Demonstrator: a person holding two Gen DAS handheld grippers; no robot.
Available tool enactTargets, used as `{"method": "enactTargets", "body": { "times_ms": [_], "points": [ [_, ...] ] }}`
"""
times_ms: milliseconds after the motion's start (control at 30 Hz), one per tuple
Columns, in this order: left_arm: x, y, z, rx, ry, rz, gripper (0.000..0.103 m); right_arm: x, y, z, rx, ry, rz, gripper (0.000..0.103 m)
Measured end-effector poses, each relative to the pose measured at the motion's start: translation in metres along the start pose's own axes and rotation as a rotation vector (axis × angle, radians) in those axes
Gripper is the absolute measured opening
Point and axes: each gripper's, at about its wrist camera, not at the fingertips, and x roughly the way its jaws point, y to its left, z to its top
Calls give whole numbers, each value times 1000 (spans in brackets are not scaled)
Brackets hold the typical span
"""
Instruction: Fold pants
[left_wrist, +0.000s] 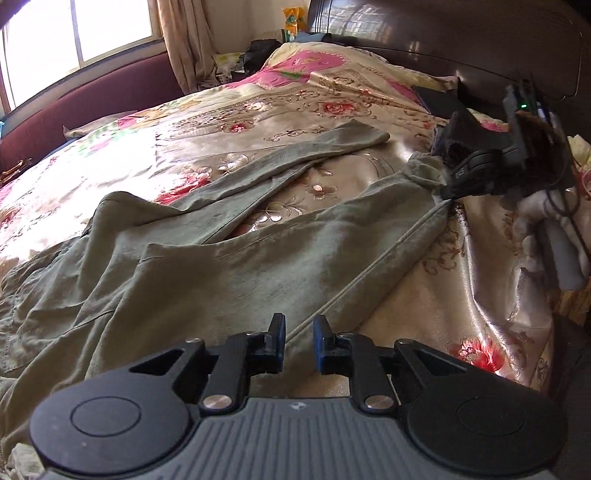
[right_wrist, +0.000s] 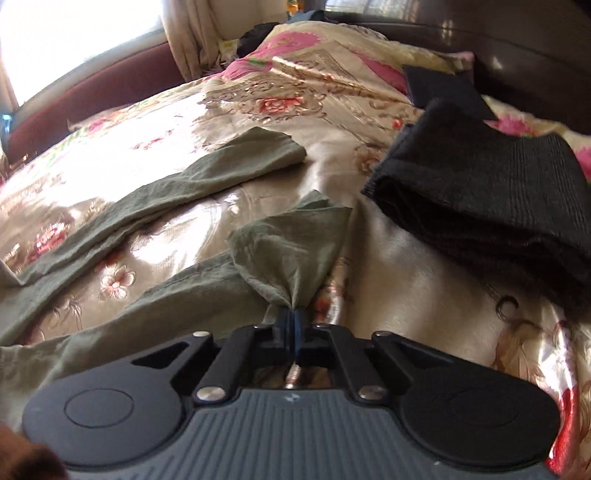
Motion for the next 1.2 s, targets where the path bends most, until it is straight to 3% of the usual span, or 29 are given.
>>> {"method": "enactTargets", "body": {
  "times_ms": [200, 267, 333, 400, 467, 500, 567, 600, 633, 700, 767, 867, 1000, 1100, 1200],
  "points": [
    [-1, -9, 5, -18, -37, -33, 34, -69, -71, -17, 281, -92, 154, 5],
    [0, -14, 2, -16, -37, -40, 36, -72, -90, -34, 373, -70, 126, 11],
    [1, -19, -3, -4, -25, -49, 37, -68, -100, -44, 377, -27, 67, 12],
    [1, -24, -7, 24, -14, -41, 37, -63, -106, -47, 405, 7, 98, 16],
    [1, -28, -10, 43, -4, -33, 38, -61, -108, -45, 438, 1, 129, 34],
    [0, -29, -12, 46, 0, -31, 38, -58, -107, -42, 445, -13, 138, 48],
    [-1, -30, -15, 43, 6, -29, 39, -49, -106, -37, 457, -35, 153, 55],
    [-1, -31, -15, 44, 7, -29, 40, -44, -106, -36, 469, -25, 148, 52],
    [-1, -32, -16, 45, 7, -29, 41, -41, -106, -36, 479, -24, 136, 33],
    [-1, -35, -19, 50, 9, -35, 42, -41, -106, -36, 489, -3, 130, 4],
    [1, -40, -23, 53, 20, -60, 42, -47, -113, -38, 504, -11, 122, 2],
    [4, -56, -33, 90, 33, -105, 43, -55, -123, -37, 444, 3, 10, 7],
    [-2, -76, -48, 148, 41, -186, 46, -75, -123, -43, 383, 27, 53, 8],
    [-5, -84, -53, 178, 37, -184, 46, -83, -108, -43, 303, 33, 26, 9],
    [-11, -77, -51, 147, 40, -212, 46, -97, -72, -40, 144, -14, 29, 9]
  ]
}}
